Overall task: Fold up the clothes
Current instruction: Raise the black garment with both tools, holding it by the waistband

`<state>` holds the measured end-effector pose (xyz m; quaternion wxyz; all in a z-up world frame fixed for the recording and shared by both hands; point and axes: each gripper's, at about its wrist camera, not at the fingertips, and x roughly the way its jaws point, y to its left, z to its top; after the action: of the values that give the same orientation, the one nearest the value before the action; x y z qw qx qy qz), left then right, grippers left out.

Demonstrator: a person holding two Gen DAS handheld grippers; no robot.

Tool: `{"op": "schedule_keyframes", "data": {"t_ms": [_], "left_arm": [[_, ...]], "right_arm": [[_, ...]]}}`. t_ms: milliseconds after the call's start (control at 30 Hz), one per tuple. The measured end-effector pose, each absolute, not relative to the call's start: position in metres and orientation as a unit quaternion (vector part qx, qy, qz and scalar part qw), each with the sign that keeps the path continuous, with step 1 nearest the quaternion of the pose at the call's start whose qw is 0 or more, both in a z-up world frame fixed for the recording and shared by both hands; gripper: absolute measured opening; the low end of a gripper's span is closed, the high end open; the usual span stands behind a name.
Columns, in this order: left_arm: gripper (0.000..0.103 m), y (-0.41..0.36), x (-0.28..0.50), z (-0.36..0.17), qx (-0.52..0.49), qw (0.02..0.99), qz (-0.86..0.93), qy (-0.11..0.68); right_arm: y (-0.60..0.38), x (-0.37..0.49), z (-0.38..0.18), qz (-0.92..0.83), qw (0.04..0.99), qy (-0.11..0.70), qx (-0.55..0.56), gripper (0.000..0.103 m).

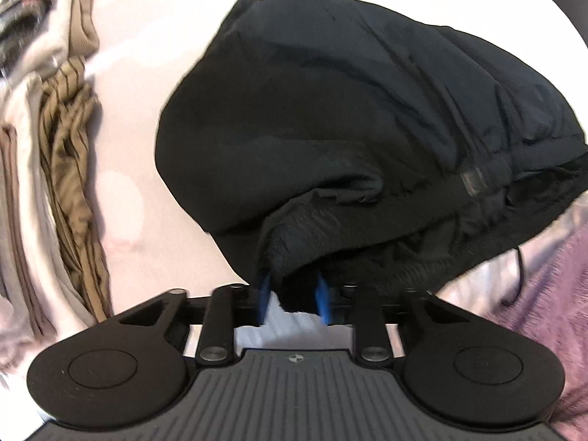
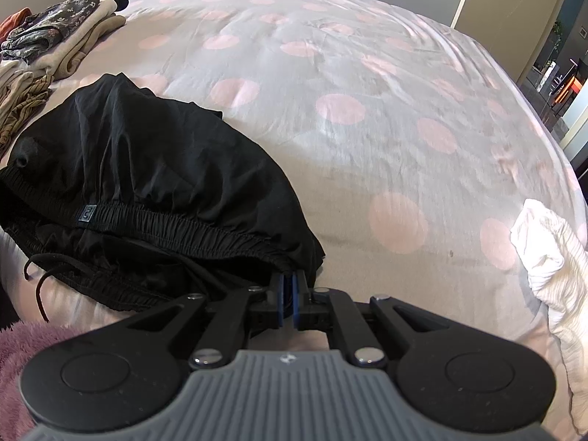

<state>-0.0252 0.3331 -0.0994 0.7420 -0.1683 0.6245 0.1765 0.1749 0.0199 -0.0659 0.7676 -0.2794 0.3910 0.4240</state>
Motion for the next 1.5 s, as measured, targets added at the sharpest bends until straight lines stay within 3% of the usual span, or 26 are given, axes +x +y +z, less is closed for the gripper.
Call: {"op": "schedule_keyframes", "data": {"t_ms": [33,133,300,533,667,867,1067,1233,1500], "left_arm": [[0.009,0.331,-0.025,-0.097,-0.153,0.749,0.181,0.619],[0.005,0.327,-0.029,-0.084,-0.125,0.771,0.189,0.595],[0.004,0.339,-0.041,-0.04,-0.113,0.805,0.217,0.541],[0.003,0.372,-0.051,0.086,-0.13,0.863,0.26,0.413],[0.003,0.364,-0.06,0.167,-0.091,0.896,0.277,0.333],[0.003,0.348,-0.056,0.254,-0.052,0.924,0.265,0.269],[0.003,0.382,0.003,0.23,-0.006,0.885,0.307,0.349],[0.003,0.42,0.038,0.196,-0.007,0.854,0.347,0.387],[0.003,0.428,0.049,0.254,0.007,0.88,0.378,0.286]], "right_arm": [[0.019,0.175,-0.065,0.423,0.771,0.387,-0.276,0.005],[0.014,0.174,-0.059,0.422,0.784,0.373,-0.262,0.005],[0.014,0.165,-0.01,0.425,0.817,0.303,-0.247,0.005],[0.026,0.149,0.083,0.424,0.856,0.168,-0.242,0.004],[0.032,0.139,0.136,0.42,0.871,0.09,-0.237,0.004],[0.059,0.167,0.189,0.408,0.872,0.095,-0.253,0.004],[0.098,0.216,0.193,0.433,0.86,0.189,-0.191,0.004],[0.148,0.235,0.183,0.425,0.867,0.181,-0.186,0.004],[0.172,0.258,0.242,0.394,0.907,0.088,-0.118,0.004]]}}
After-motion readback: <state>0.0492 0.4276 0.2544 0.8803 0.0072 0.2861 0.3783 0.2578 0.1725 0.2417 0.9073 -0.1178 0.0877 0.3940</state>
